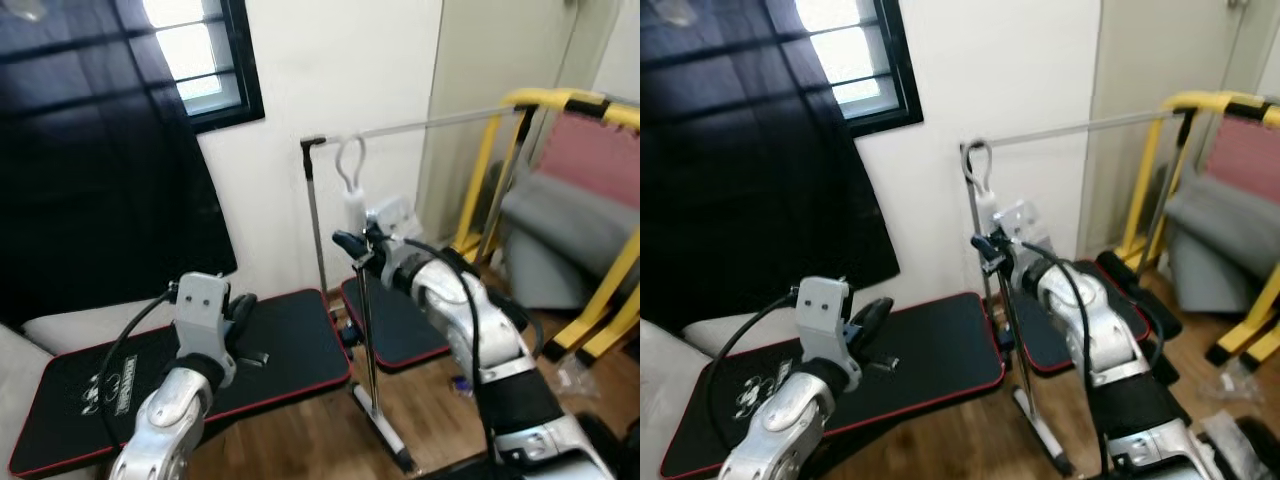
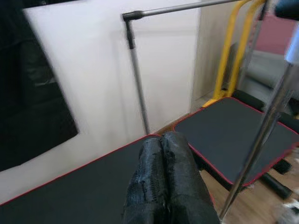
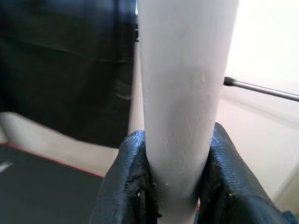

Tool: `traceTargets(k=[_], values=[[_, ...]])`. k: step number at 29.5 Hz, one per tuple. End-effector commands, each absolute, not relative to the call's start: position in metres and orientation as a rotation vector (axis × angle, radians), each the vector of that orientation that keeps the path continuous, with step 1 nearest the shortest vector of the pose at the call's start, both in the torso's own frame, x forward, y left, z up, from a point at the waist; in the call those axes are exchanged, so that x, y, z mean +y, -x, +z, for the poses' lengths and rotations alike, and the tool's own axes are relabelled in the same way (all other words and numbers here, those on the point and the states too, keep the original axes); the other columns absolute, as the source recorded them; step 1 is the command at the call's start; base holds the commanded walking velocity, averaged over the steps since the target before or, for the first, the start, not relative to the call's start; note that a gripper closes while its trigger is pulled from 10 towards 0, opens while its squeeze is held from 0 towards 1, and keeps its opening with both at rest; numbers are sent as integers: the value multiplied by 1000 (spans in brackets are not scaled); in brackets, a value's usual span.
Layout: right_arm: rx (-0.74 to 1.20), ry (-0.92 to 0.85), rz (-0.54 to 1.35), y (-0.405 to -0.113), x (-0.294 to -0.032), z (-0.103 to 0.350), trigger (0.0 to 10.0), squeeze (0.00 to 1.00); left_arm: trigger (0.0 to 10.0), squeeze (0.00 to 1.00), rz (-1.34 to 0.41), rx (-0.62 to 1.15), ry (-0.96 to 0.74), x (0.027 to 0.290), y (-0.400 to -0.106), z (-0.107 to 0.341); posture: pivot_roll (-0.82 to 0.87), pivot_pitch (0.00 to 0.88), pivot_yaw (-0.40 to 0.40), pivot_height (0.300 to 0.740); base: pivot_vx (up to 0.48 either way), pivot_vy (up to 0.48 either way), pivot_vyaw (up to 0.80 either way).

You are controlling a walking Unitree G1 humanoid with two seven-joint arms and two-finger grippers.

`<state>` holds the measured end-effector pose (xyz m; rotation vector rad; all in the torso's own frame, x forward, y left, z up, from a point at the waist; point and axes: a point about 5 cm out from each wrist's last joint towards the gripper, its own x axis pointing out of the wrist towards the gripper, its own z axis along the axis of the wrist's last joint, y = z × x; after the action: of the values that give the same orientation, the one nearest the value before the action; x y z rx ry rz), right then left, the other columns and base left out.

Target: Sweep floor

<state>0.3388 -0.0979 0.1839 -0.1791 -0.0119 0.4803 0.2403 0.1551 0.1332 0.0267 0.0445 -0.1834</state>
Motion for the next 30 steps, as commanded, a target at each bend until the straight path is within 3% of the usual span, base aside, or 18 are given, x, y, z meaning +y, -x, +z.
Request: traceTargets(k=[1, 13, 15, 30], values=[[-44, 178, 453, -343, -97, 194, 10000, 0, 10000, 0, -177, 46, -26, 155, -238, 134, -83, 0, -6, 740, 0, 0, 0], [-80, 173, 401, -371, -88, 199, 10000, 0, 10000, 0, -180, 27, -2, 143, -222, 142, -54, 46, -42, 740, 0, 0, 0], [-103, 166, 397, -379, -83, 205, 10000, 0, 10000, 0, -195, 18, -6, 137, -212, 146, -29, 108, -55, 740, 0, 0, 0], [-262, 84, 396, -396, -58, 242, 10000, 0, 10000, 0, -225, 36, 3, 116, -169, 159, 37, 237, -89, 740, 0, 0, 0]])
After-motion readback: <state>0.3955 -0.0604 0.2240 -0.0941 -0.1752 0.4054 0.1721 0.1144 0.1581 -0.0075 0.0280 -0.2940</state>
